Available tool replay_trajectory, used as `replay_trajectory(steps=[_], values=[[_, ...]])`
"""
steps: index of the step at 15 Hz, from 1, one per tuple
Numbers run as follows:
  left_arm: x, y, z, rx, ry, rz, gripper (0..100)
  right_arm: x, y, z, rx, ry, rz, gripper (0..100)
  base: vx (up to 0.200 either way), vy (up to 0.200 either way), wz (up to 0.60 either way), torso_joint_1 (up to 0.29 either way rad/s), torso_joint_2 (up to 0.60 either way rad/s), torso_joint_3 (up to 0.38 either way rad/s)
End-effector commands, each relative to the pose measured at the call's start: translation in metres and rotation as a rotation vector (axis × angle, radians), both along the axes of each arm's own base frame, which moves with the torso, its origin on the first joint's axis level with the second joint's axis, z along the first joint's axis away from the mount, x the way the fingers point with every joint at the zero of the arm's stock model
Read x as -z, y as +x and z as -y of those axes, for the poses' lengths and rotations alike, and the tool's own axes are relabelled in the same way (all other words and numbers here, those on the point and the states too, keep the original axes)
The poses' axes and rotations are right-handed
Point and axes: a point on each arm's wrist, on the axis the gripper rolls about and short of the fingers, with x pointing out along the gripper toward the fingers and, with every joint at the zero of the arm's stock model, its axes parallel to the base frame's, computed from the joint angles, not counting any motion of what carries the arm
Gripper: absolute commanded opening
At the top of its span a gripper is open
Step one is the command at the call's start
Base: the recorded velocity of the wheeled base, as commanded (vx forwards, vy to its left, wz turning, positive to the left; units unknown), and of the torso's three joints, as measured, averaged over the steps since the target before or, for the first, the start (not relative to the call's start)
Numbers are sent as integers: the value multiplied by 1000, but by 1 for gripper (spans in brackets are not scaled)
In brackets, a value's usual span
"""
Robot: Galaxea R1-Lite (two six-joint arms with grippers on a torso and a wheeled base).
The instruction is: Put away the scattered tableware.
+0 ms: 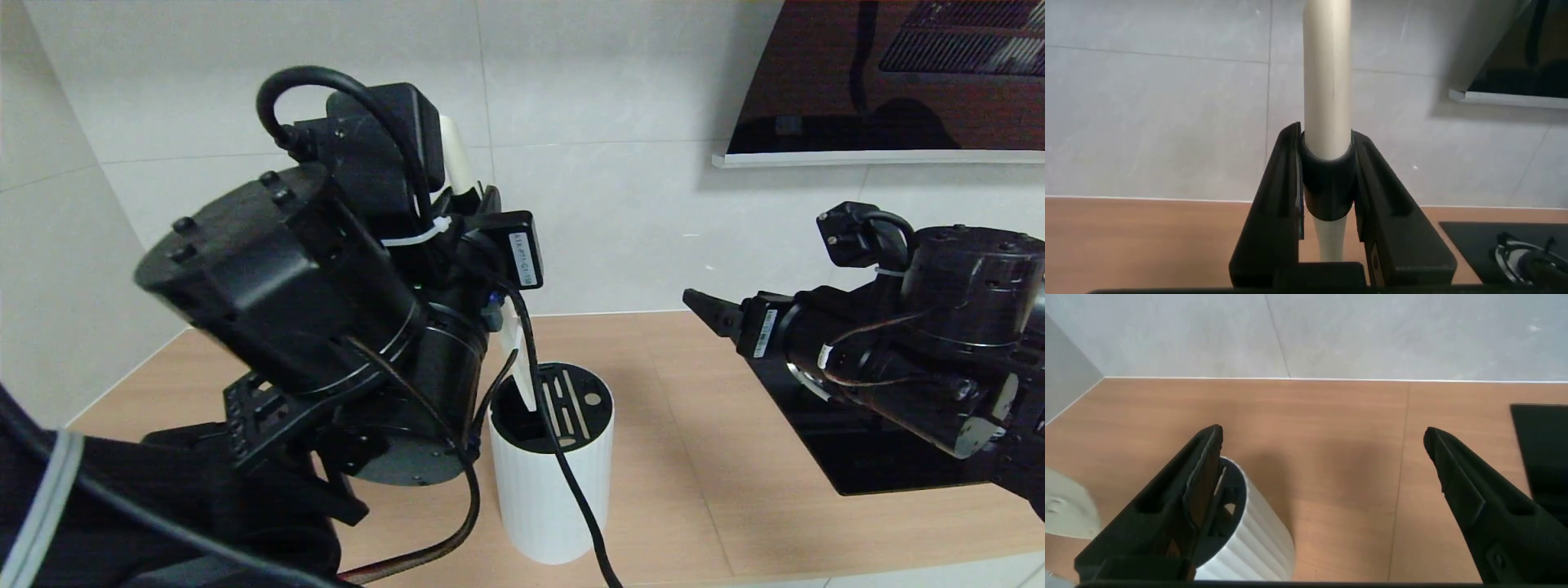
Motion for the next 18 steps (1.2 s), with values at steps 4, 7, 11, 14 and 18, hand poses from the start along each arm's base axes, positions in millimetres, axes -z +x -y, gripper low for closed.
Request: replay_trajectory(steps=[4,7,11,14,18], values=[[27,16,12,-16,52,-43,0,3,2,-1,1,-6,-8,100,0,0,0,0,0,0],[34,22,14,-23,54,-44,0,3,2,-1,1,-5,-10,100,0,0,0,0,0,0],[41,26,15,-34,64,-56,0,6,3,-2,1,-12,-17,100,0,0,0,0,0,0],[47,28,17,-35,75,-67,0,7,4,-2,1,-12,-20,100,0,0,0,0,0,0],[59,29,20,-27,92,-92,0,9,5,-3,-1,-17,-26,100,0,0,0,0,0,0]])
